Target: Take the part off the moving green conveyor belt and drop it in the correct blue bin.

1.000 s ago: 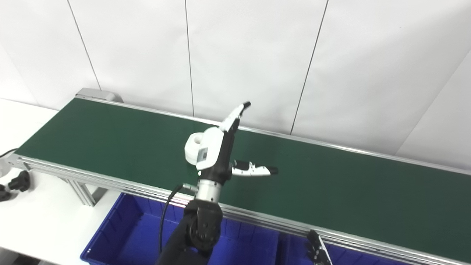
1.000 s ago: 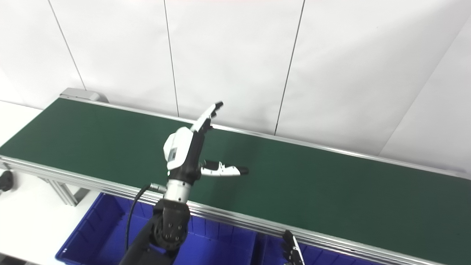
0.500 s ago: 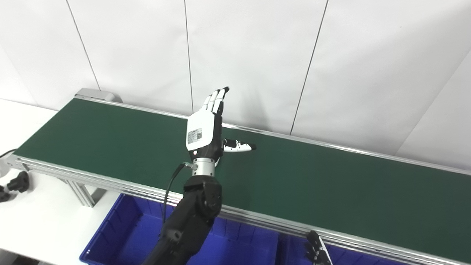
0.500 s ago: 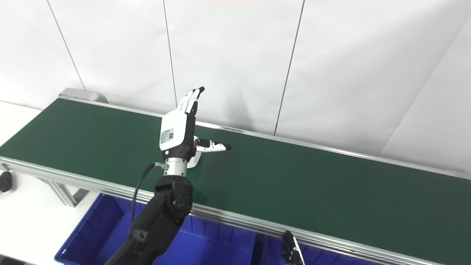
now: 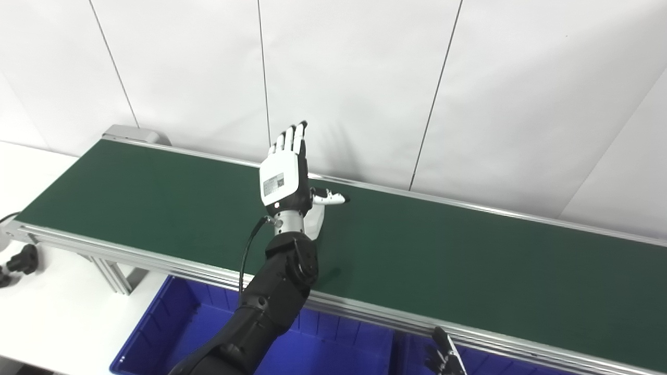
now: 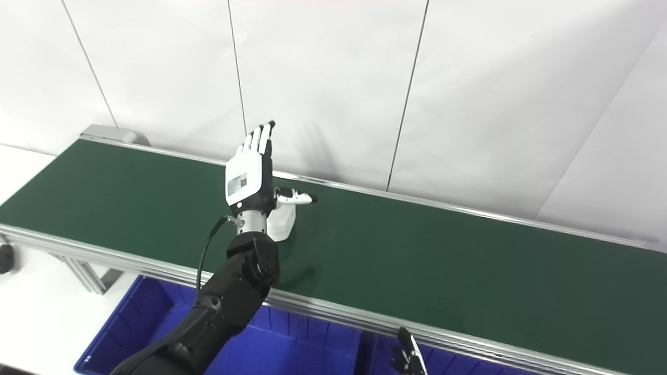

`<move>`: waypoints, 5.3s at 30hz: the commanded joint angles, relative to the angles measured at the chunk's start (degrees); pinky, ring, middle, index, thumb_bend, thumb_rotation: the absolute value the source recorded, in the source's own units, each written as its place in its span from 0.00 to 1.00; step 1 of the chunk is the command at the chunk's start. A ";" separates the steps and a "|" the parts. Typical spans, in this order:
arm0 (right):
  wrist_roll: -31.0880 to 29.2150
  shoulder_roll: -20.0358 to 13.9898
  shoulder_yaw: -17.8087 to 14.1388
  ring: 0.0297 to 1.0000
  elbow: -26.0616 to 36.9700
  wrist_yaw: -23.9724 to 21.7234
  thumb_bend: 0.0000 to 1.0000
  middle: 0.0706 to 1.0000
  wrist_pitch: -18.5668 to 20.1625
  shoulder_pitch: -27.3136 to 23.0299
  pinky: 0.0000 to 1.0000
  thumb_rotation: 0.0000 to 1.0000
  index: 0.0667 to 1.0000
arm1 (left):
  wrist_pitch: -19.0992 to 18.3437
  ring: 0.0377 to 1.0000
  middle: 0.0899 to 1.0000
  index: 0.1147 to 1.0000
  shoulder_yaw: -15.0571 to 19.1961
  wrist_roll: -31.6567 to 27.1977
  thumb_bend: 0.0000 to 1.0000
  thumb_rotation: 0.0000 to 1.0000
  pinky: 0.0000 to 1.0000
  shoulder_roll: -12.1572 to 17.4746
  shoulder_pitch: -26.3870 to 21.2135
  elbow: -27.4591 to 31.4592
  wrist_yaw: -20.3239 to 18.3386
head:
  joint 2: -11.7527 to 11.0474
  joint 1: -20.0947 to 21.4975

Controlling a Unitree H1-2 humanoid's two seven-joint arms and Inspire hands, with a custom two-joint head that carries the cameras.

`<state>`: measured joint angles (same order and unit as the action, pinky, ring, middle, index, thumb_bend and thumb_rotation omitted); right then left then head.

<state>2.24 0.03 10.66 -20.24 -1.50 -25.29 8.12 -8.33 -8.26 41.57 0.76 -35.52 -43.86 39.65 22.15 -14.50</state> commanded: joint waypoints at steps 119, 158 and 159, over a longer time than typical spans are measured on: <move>-3.70 -0.56 -0.39 0.82 29.73 -5.69 0.86 0.89 20.64 1.92 0.83 0.96 0.93 | -3.16 0.37 0.44 0.47 -11.10 19.88 0.50 0.00 0.33 9.25 45.57 61.54 -53.70 | 28.52 -8.17; -4.14 -0.51 -0.14 0.82 29.67 -6.36 0.83 0.90 20.65 2.80 0.81 0.94 0.93 | -13.11 0.73 0.75 0.71 -14.97 24.30 0.94 0.46 0.66 9.47 40.06 48.44 -52.12 | 27.28 -5.98; -4.23 -0.49 -0.15 0.82 29.72 -6.38 0.83 0.90 20.66 2.81 0.81 0.94 0.93 | -13.72 0.77 0.78 0.74 -15.26 24.97 0.97 0.50 0.69 9.67 40.00 48.96 -53.63 | 27.28 -5.98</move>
<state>-1.35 -0.74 10.40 8.00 -7.32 -3.79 11.43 -20.49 -23.42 64.61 9.57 5.92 3.03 -12.34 49.39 -20.48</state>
